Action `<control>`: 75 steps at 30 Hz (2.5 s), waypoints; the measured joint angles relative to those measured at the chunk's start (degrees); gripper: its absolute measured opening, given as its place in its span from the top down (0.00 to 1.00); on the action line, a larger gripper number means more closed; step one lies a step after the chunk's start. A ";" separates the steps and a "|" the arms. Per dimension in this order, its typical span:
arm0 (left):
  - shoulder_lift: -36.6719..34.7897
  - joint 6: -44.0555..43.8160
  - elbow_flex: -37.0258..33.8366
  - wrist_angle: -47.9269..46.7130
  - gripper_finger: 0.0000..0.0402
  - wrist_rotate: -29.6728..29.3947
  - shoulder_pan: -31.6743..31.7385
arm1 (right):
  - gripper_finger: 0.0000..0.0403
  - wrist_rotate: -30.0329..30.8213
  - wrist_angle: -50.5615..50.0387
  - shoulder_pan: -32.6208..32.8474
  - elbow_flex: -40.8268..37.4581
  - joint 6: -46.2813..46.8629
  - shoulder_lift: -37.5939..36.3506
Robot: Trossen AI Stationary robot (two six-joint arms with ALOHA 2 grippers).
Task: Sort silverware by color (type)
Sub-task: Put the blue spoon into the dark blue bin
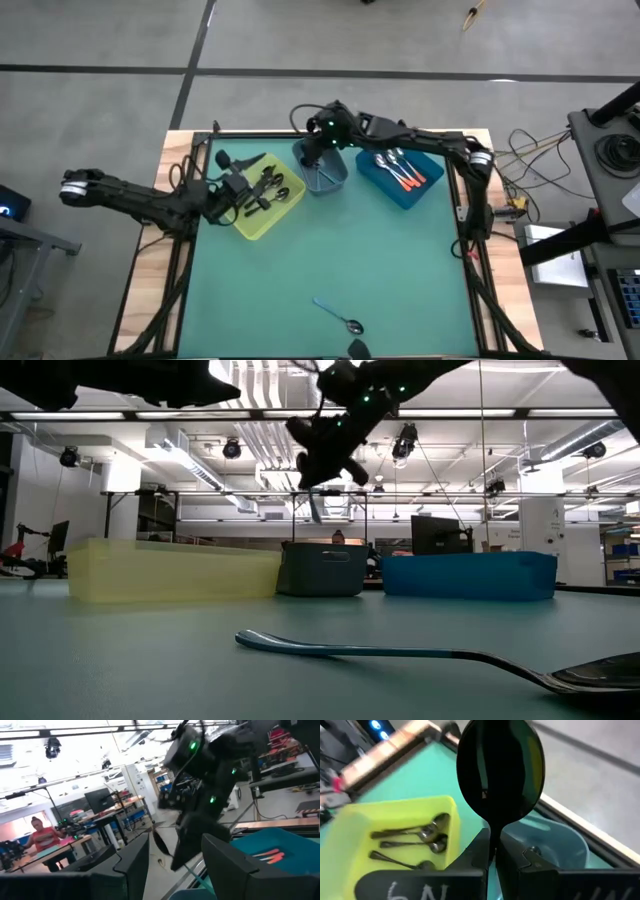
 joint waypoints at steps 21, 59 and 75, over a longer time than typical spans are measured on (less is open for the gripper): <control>-2.79 5.83 0.46 -1.31 0.59 -6.67 0.56 | 0.98 -2.97 -35.81 -2.69 31.39 -1.70 22.90; -2.84 5.61 0.43 -1.85 0.59 -6.67 0.52 | 0.97 -5.14 -34.08 -2.97 31.68 1.97 26.19; -2.84 5.61 0.43 -1.88 0.59 -6.67 0.52 | 0.97 -5.19 -34.21 -2.93 31.66 2.16 26.16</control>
